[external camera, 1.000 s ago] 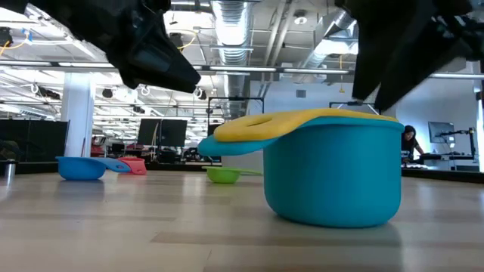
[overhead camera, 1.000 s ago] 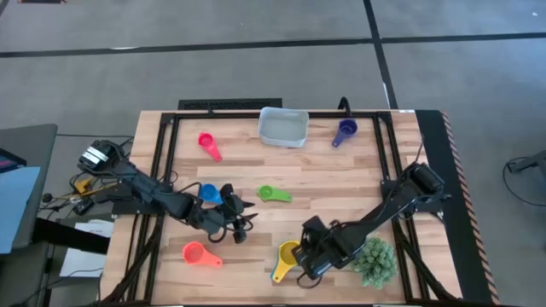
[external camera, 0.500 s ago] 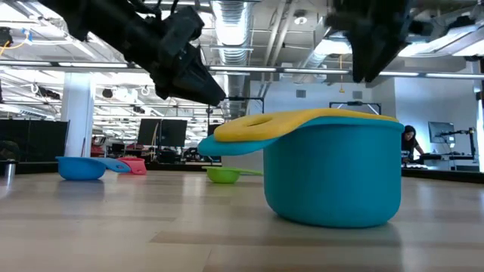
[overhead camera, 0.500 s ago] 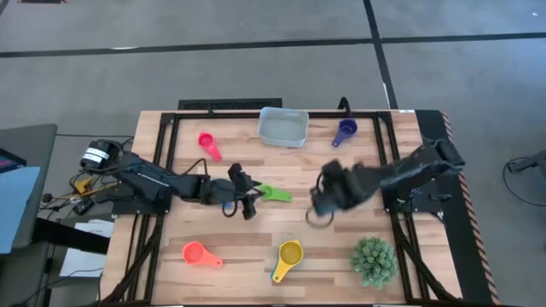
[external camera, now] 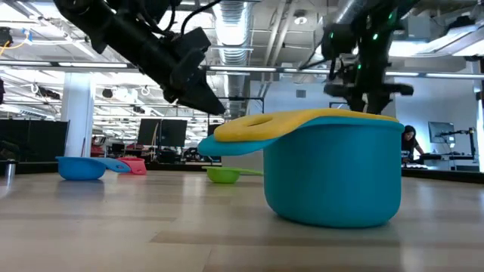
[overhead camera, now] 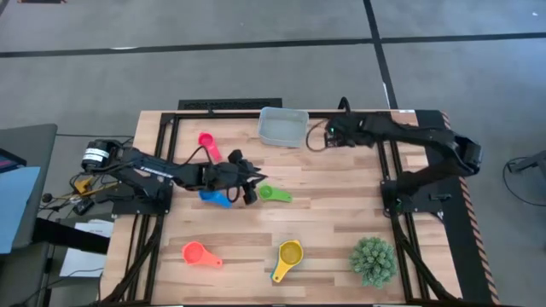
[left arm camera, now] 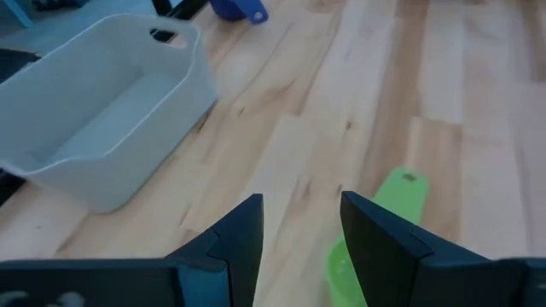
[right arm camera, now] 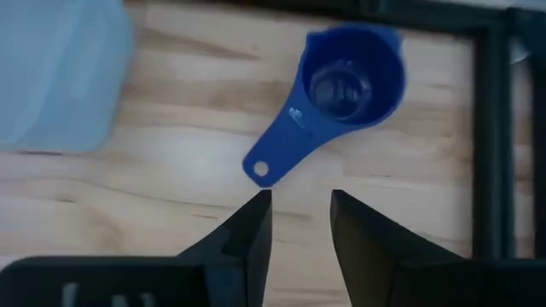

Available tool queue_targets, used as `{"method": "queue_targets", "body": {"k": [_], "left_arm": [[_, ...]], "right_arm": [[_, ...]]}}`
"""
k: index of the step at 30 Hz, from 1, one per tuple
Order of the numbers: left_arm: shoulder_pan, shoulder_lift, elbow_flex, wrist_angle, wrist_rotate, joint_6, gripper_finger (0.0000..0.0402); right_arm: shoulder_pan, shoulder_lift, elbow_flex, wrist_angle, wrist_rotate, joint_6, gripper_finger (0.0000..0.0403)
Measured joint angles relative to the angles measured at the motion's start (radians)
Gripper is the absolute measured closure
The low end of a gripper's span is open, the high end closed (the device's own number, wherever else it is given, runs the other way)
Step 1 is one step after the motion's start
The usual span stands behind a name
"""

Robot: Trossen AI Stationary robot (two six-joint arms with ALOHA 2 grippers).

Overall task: Nest measuring cups in basket
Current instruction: Stack the purple measuring cup on top of the yellow measuring cup

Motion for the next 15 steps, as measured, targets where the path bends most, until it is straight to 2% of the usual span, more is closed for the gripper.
{"method": "queue_targets", "body": {"k": [3, 6, 12, 15], "left_arm": [[0.007, 0.000, 0.000, -0.044, -0.026, -0.008, 0.0253], [0.007, 0.000, 0.000, -0.094, -0.042, -0.016, 0.0253], [0.007, 0.000, 0.000, -0.141, -0.050, -0.052, 0.0253], [0.007, 0.000, 0.000, -0.150, -0.051, -0.060, 0.0253]], "right_arm": [[-0.047, 0.040, 0.000, 0.036, -0.078, -0.103, 0.0252], [-0.080, 0.078, 0.011, 0.031, -0.083, -0.157, 0.0256], [-0.219, 0.165, 0.129, -0.065, -0.086, -0.258, 0.0269], [-0.283, 0.216, 0.170, -0.084, -0.129, -0.305, 0.0270]]}}
